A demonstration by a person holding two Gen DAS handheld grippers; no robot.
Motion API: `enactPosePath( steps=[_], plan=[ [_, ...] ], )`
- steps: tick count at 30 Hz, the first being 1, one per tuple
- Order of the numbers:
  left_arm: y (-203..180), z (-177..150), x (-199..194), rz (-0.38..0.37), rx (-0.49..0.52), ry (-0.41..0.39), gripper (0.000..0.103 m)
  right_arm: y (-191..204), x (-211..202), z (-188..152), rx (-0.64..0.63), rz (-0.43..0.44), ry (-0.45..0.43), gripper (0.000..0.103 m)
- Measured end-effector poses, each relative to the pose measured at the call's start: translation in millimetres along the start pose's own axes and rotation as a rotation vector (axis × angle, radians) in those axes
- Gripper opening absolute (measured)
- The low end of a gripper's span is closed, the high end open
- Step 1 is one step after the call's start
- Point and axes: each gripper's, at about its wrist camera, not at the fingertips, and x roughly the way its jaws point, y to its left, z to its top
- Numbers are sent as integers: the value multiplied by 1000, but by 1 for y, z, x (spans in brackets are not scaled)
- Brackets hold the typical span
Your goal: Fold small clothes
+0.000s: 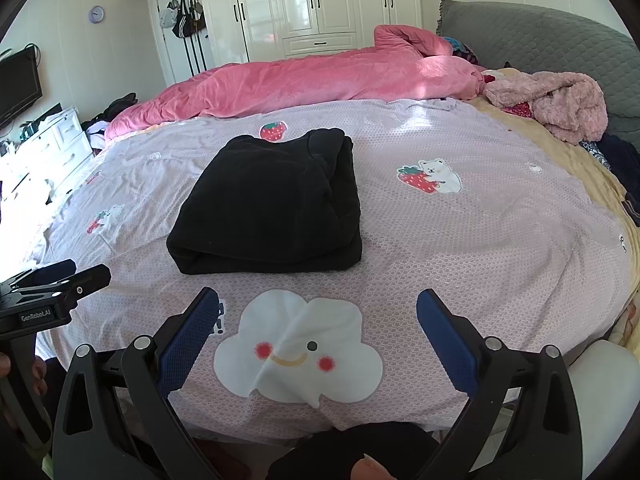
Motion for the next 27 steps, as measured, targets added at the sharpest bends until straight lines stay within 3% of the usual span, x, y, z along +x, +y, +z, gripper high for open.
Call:
enactPosePath(
  steps=[27],
  plan=[
    [2, -1, -2, 3, 1, 2, 94, 1, -2, 0, -3, 5, 2, 99]
  ],
)
